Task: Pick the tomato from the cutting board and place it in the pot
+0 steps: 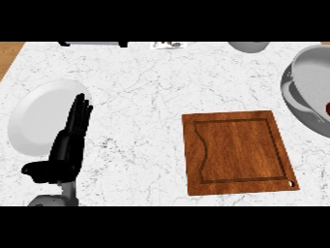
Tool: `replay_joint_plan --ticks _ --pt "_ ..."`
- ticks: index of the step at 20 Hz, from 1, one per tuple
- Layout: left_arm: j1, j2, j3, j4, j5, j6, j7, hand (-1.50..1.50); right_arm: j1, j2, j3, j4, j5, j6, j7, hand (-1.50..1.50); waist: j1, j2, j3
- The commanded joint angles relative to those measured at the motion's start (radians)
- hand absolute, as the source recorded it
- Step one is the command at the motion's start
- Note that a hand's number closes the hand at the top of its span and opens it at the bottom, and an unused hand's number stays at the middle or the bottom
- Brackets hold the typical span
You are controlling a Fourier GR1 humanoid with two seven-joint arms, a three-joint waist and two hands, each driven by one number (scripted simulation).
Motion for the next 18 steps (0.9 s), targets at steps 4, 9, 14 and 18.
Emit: replay_joint_plan --ticks 4,9,14,18 --pt "-0.012 -0.005 -0.014 -0.017 -0.007 -0.001 0.028 0.0 0.055 -0.103 -0.108 0.039 -0.105 0.08 -0.067 -1.5 0.012 0.007 0.002" --pt "-0.021 0.003 -0.005 -0.026 -0.012 0.003 0.04 0.0 0.119 -0.121 -0.148 0.044 -0.148 0.104 -0.156 -1.5 0.01 0.005 0.002" --pt "0.0 -0.019 -0.009 0.013 0.001 -0.009 -0.01 0.0 0.159 -0.174 -0.173 0.056 -0.176 0.192 -0.193 -1.5 0.009 0.006 0.002" --pt "-0.015 0.009 -0.001 -0.038 0.002 -0.018 0.031 0.0 0.18 -0.215 -0.181 0.059 -0.18 0.199 -0.196 -1.5 0.019 0.007 0.005"
